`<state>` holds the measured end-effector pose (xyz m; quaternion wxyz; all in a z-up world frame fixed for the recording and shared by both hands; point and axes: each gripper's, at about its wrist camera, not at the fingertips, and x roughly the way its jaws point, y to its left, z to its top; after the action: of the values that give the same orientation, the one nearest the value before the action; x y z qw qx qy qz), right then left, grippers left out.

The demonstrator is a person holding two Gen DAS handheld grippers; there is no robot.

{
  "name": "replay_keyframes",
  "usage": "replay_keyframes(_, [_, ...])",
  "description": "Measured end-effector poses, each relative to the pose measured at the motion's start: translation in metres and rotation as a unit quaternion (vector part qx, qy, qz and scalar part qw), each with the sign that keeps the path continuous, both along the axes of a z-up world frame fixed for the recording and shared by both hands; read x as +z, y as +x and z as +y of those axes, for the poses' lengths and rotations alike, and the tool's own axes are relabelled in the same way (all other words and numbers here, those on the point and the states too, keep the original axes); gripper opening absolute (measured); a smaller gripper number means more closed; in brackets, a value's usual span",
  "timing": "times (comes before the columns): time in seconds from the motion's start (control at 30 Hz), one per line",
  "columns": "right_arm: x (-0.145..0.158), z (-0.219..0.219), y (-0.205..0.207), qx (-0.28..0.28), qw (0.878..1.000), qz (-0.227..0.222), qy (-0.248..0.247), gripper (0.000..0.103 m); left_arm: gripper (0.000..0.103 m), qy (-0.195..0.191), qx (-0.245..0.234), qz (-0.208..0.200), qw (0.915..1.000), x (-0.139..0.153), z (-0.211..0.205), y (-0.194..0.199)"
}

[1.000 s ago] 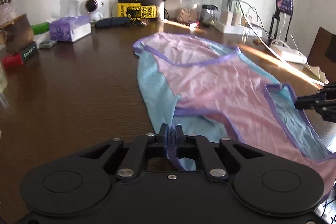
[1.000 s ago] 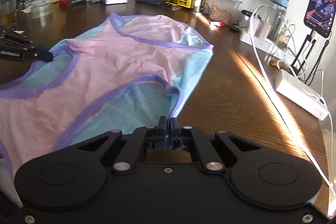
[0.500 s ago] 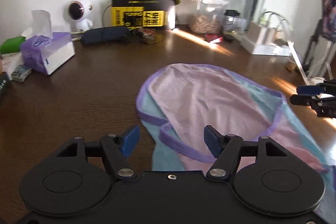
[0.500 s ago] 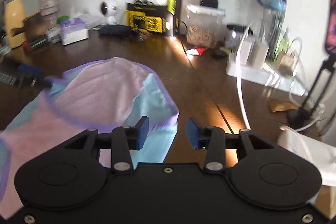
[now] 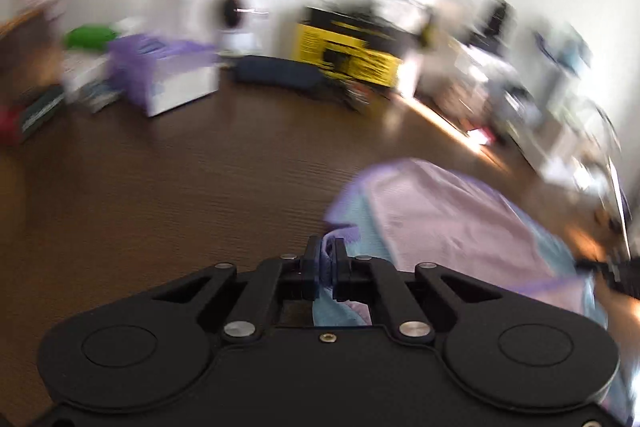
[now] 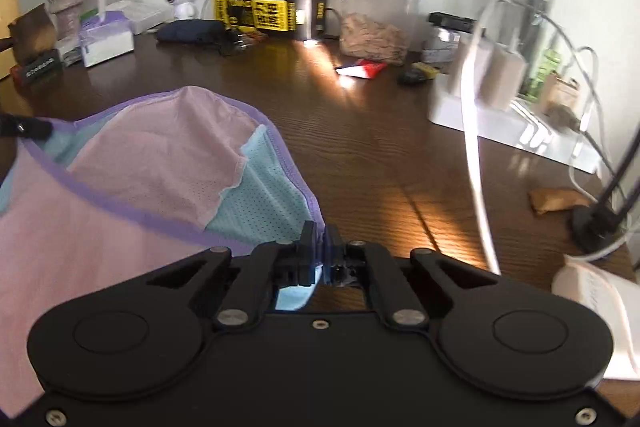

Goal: Fold clothes

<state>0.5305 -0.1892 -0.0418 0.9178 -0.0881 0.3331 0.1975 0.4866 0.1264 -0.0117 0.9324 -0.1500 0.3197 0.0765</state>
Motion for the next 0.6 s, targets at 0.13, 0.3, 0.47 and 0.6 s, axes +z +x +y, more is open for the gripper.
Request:
replay_keyframes(0.13, [-0.001, 0.007, -0.010, 0.001, 1.000, -0.009, -0.021, 0.008, 0.015, -0.033, 0.073, 0.003, 0.9968, -0.013, 0.004, -0.004])
replay_keyframes(0.3, [0.005, 0.010, -0.009, -0.001, 0.999, -0.034, -0.031, 0.023, 0.065, -0.036, 0.096, 0.004, 0.9947, -0.001, 0.015, 0.005])
replay_keyframes(0.47, [0.009, 0.014, 0.015, 0.004, 1.000, -0.022, -0.013, 0.026, 0.065, -0.014, 0.027, 0.018, 0.9994, -0.001, 0.013, 0.032])
replay_keyframes(0.6, [0.005, 0.021, 0.031, 0.005, 1.000, -0.011, -0.007, 0.025, 0.030, 0.032, -0.012, 0.023, 0.9992, -0.009, -0.003, 0.047])
